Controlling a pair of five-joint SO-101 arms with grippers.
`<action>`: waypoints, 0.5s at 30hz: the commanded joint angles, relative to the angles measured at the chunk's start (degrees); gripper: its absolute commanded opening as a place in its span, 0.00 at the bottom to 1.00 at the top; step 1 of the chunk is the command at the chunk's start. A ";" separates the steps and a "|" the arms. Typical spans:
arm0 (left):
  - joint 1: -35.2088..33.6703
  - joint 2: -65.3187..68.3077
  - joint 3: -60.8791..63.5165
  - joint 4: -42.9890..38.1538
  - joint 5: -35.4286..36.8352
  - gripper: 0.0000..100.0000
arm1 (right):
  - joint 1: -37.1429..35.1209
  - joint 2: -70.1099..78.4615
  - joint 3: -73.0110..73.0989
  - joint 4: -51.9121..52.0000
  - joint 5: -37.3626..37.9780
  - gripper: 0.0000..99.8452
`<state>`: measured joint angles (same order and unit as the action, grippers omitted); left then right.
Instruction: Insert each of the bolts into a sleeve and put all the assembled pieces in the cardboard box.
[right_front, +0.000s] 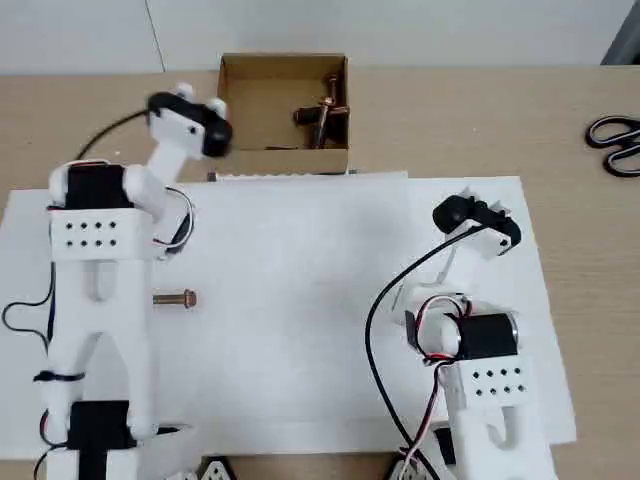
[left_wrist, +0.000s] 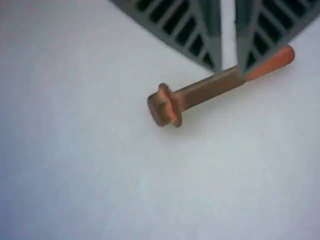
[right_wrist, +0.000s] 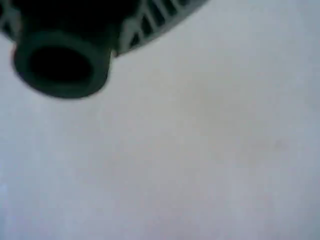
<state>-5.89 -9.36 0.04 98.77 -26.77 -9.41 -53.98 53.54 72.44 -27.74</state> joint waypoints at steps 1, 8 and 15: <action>-2.20 1.76 0.66 0.62 -11.78 0.01 | 2.77 -0.84 0.09 -2.15 -0.18 0.00; -6.59 7.82 0.66 -0.44 -27.96 0.01 | 6.90 -1.10 0.09 -2.33 -0.18 0.00; -7.30 11.43 0.84 0.09 -38.77 0.13 | 7.34 -1.10 0.09 -2.42 -0.18 0.00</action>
<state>-13.01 1.80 0.66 98.68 -61.93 -2.37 -53.98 54.07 71.38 -27.74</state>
